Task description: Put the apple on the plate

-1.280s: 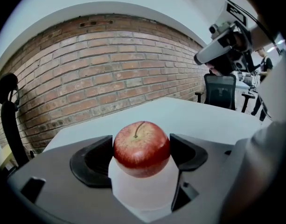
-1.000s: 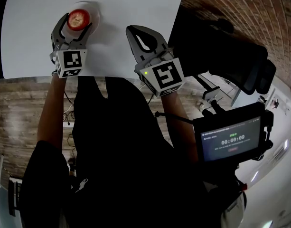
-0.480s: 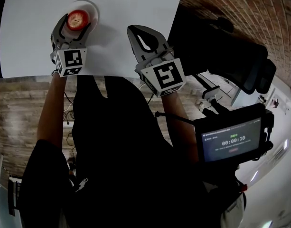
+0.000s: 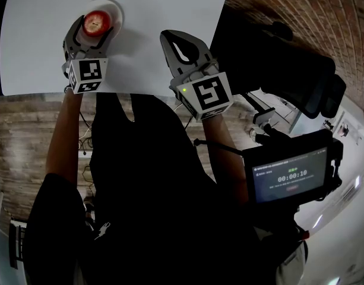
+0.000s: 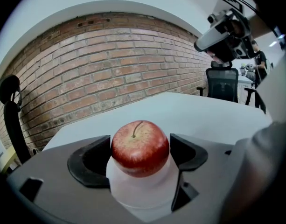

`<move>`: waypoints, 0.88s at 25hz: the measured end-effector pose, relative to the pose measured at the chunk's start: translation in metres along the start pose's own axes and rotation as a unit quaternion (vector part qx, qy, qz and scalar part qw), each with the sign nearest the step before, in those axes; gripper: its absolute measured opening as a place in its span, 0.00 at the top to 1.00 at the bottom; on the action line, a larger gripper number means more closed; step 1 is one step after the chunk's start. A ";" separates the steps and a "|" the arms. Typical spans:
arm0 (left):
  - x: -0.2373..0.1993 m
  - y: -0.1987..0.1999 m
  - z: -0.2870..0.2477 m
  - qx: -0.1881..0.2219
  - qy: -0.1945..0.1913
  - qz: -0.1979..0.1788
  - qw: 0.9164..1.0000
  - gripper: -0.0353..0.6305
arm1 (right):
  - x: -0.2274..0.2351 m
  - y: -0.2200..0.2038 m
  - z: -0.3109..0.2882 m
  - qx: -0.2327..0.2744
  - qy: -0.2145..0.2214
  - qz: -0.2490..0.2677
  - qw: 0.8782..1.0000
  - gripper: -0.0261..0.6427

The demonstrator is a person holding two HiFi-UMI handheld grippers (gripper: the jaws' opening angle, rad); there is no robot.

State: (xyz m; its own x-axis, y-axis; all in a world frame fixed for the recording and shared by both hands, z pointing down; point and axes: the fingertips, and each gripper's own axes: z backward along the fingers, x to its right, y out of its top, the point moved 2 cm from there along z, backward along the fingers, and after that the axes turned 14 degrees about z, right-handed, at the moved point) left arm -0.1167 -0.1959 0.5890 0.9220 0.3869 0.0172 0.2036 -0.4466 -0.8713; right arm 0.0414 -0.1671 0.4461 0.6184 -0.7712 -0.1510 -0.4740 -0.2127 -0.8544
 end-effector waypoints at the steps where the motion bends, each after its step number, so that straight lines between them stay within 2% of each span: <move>1: 0.000 -0.001 -0.001 -0.002 -0.002 0.000 1.000 0.36 | 0.000 -0.001 0.000 0.000 0.000 0.000 1.000 0.95; 18: -0.002 -0.003 -0.005 -0.012 0.001 -0.011 1.000 0.36 | 0.003 -0.005 0.003 -0.008 -0.005 -0.002 1.000 0.95; 22: 0.000 -0.003 -0.005 -0.013 0.000 -0.014 1.000 0.36 | 0.006 -0.003 0.001 0.005 -0.009 -0.002 1.000 0.95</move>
State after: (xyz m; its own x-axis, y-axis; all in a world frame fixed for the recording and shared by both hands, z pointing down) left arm -0.1153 -0.1988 0.5943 0.9155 0.4001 0.0419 0.2388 -0.4568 -0.8569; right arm 0.0470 -0.1700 0.4468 0.6318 -0.7591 -0.1567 -0.4649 -0.2094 -0.8602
